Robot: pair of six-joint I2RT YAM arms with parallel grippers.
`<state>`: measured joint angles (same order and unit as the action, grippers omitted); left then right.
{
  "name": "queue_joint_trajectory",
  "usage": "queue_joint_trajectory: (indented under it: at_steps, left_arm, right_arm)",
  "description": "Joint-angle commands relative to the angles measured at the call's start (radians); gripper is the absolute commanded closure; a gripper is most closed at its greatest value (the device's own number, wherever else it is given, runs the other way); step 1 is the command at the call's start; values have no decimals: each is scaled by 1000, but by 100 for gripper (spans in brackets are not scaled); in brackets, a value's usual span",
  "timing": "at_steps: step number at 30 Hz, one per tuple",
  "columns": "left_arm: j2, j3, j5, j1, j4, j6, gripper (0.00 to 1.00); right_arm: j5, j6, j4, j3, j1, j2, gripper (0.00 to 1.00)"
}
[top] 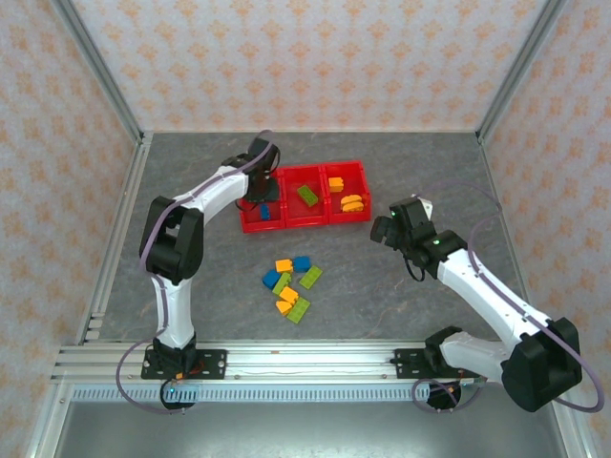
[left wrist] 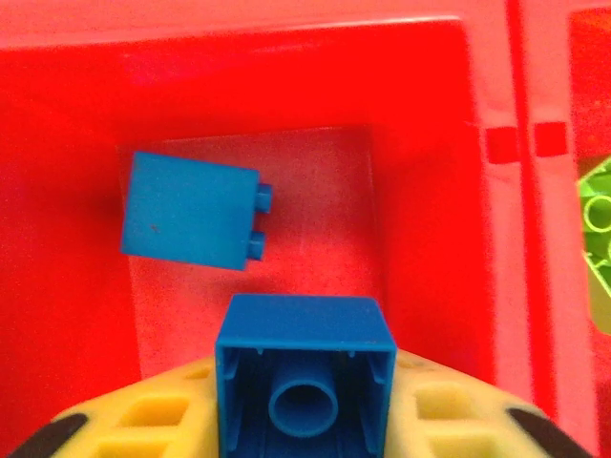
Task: Sort the legos into containers by color
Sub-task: Place the lego in the container.
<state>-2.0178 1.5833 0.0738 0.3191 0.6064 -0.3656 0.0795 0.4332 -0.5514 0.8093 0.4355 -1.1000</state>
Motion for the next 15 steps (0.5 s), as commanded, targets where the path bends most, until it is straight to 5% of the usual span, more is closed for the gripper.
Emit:
queue_joint_trajectory:
  at_steps: [1, 15]
  left_arm:
    - [10, 27, 19, -12, -44, 0, 56]
    - [198, -93, 68, -11, -68, 12, 20]
  right_arm:
    - [34, -6, -25, 1, -4, 22, 0]
    - [11, 4, -6, 1, -4, 34, 0]
